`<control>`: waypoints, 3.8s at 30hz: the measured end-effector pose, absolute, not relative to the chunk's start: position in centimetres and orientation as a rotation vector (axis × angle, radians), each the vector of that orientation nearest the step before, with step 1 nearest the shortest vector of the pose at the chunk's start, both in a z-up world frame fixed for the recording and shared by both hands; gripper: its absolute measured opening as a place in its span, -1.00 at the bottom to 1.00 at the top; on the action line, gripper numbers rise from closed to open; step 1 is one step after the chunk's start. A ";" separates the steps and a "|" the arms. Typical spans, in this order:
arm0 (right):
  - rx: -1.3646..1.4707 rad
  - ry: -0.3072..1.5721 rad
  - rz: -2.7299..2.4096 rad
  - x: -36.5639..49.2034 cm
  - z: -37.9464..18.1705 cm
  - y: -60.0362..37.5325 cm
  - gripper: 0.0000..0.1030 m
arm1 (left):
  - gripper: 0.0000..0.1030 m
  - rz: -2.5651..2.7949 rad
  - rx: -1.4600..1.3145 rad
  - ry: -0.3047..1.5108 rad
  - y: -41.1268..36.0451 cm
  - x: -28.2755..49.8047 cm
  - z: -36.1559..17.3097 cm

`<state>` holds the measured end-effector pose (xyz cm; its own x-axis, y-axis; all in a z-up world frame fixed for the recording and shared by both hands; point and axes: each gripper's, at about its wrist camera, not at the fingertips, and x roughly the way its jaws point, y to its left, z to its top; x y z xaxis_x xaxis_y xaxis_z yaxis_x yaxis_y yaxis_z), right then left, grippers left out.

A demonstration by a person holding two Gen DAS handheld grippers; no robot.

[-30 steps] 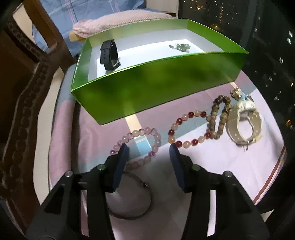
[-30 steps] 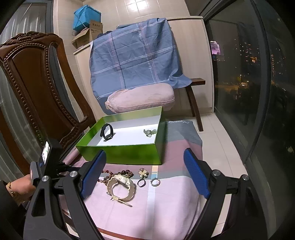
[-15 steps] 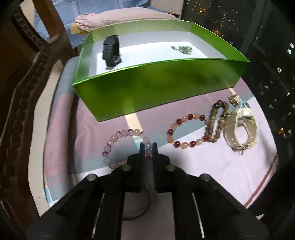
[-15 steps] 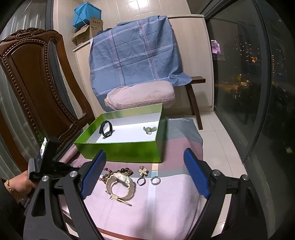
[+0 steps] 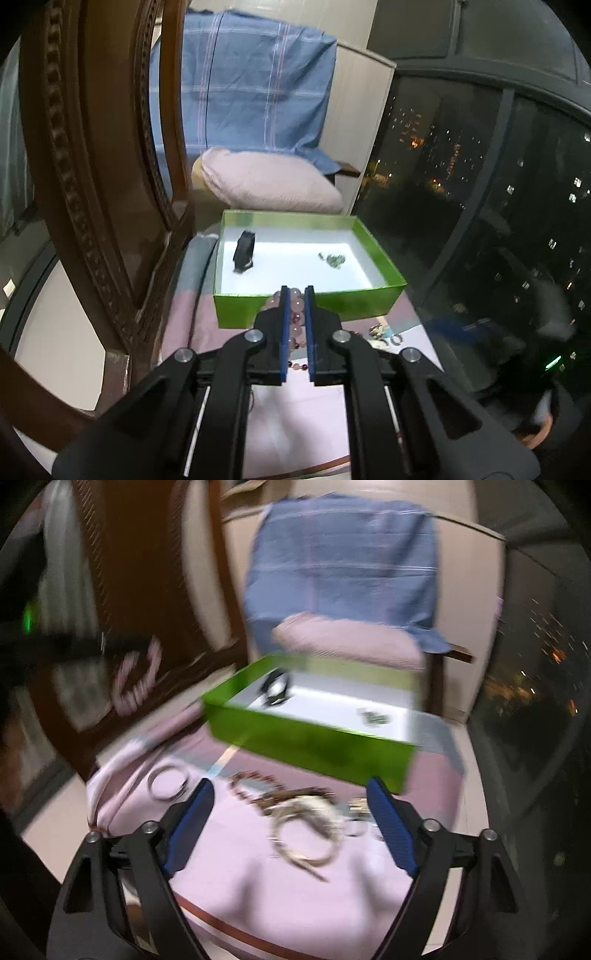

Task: Organize jewelry
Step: 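Lower the left tool onto the pink bead bracelet and close, then grasp the red-and-brown bead bracelet with the right tool while the left tool holds the pink bracelet, then carry the brown bead bracelet into the green box and open the right tool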

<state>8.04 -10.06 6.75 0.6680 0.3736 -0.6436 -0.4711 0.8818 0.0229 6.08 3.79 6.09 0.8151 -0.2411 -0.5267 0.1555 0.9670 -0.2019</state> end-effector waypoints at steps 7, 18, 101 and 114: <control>-0.171 0.922 0.535 12.1 2.2 -5.4 -0.40 | -0.85 -0.215 -0.161 0.590 4.9 6.1 5.9; -0.198 0.998 0.490 13.7 -0.2 -4.7 -0.69 | -0.85 -0.226 -0.180 0.597 5.8 6.3 5.5; -0.083 0.756 0.492 13.3 10.0 -13.2 -0.79 | -0.85 -0.240 -0.172 0.681 4.6 7.9 3.2; -0.006 0.525 0.460 5.7 12.4 -16.2 -0.79 | -0.85 -0.162 -0.137 0.670 2.0 7.7 2.7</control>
